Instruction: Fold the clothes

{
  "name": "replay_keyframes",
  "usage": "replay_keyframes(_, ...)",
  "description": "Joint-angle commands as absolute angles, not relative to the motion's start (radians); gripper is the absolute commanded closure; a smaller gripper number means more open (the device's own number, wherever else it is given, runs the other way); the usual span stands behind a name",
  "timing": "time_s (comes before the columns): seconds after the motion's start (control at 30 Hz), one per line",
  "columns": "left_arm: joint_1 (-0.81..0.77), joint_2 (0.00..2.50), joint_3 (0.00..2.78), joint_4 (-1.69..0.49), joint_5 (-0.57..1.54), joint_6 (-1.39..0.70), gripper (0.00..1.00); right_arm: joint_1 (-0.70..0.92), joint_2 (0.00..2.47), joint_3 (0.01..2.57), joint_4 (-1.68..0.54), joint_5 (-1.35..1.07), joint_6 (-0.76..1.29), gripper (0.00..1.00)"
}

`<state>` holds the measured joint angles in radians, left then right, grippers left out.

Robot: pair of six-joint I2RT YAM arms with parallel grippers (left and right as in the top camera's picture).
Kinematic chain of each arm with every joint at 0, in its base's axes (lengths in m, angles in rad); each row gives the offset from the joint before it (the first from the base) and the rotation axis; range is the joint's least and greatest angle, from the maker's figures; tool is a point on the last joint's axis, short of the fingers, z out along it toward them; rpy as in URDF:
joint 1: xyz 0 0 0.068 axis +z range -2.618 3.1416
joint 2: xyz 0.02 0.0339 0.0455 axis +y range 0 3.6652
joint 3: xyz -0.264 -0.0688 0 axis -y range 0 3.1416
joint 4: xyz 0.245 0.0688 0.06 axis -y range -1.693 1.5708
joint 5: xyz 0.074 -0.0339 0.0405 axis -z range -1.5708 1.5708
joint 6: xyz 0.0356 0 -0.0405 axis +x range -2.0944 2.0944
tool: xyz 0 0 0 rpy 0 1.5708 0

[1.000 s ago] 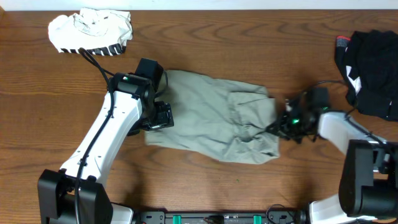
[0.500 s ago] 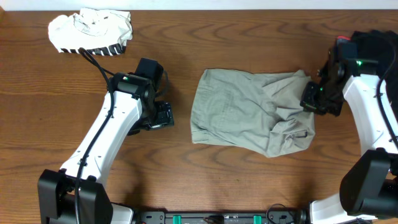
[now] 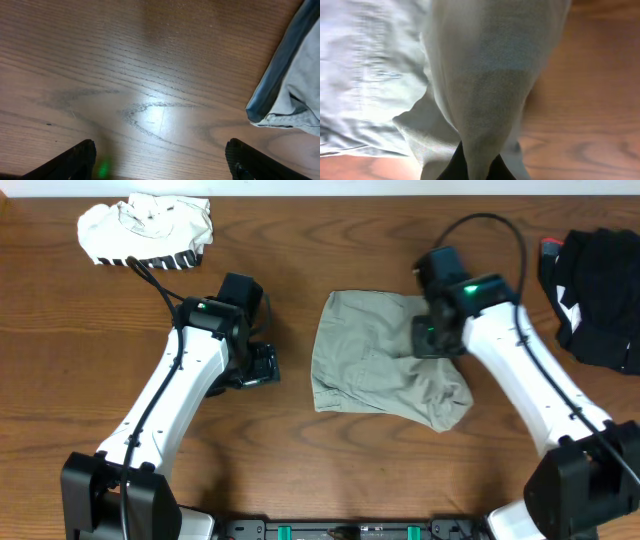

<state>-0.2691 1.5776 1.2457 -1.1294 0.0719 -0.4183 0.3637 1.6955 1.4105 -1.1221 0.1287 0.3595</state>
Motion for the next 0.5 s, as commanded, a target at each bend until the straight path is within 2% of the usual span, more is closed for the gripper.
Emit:
replay_keyframes(0.0,-0.264,1.581,1.251,-1.14,0.067,-0.413,0.15,0.422,1.714,1.404,-1.097,0.154,0.423,0.99)
replay_keyframes(0.47,-0.264,1.581,1.251,-1.144,0.067,-0.413,0.15,0.479,1.77,1.404,-1.076,0.147,0.45,0.99)
